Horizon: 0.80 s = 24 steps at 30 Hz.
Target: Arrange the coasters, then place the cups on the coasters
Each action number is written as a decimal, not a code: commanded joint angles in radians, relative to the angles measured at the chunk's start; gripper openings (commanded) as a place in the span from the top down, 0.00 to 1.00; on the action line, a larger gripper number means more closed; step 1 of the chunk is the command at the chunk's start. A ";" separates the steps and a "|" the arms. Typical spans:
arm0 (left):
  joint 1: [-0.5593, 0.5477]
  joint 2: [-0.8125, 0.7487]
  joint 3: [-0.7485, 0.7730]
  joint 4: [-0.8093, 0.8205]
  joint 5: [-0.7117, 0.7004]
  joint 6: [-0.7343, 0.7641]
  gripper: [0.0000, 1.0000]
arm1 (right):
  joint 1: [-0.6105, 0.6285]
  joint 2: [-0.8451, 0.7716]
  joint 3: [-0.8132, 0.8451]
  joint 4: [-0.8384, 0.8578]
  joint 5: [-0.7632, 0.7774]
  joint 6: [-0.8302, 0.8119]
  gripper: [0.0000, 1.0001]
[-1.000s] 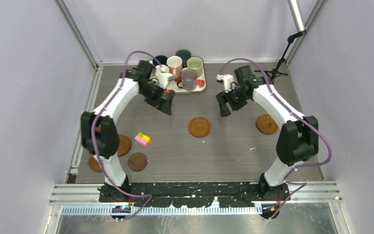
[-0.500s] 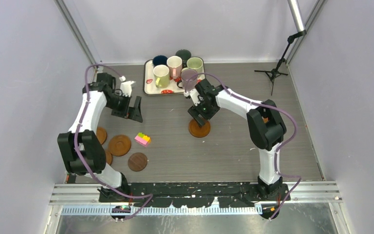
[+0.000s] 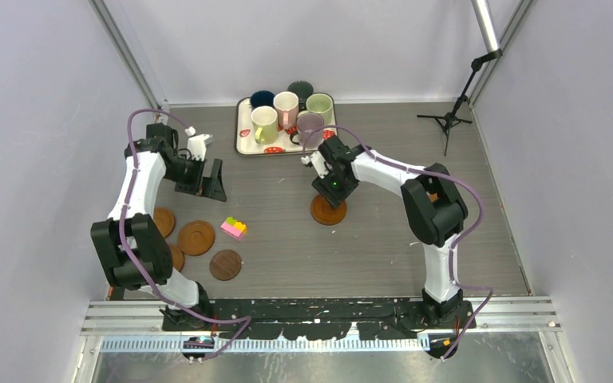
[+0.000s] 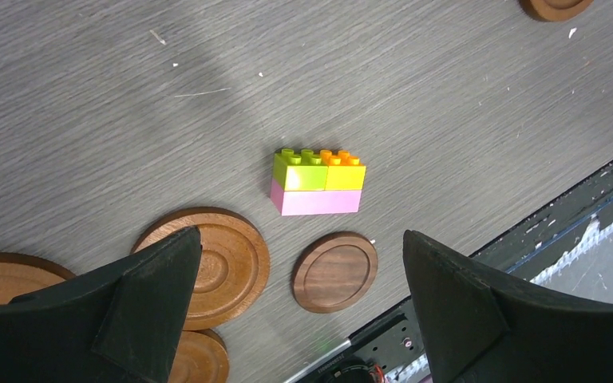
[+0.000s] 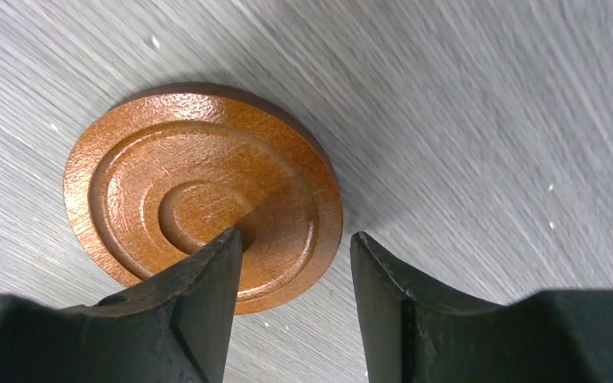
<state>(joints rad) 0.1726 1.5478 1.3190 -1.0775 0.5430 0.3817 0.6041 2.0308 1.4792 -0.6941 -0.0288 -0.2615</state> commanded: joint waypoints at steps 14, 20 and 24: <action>0.006 -0.011 -0.030 0.024 -0.010 0.039 0.00 | -0.405 -0.184 -0.265 -0.079 -0.037 -0.182 0.52; 0.006 -0.015 -0.030 0.022 -0.011 0.039 0.00 | -0.587 -0.201 -0.295 -0.094 -0.018 -0.288 0.53; 0.006 -0.012 -0.033 0.023 -0.011 0.038 0.00 | -0.691 -0.193 -0.272 -0.107 -0.014 -0.330 0.54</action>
<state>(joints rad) 0.1726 1.5478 1.2842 -1.0679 0.5304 0.4023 -0.0116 1.8408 1.2106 -0.7738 -0.1169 -0.4919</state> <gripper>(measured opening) 0.996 0.470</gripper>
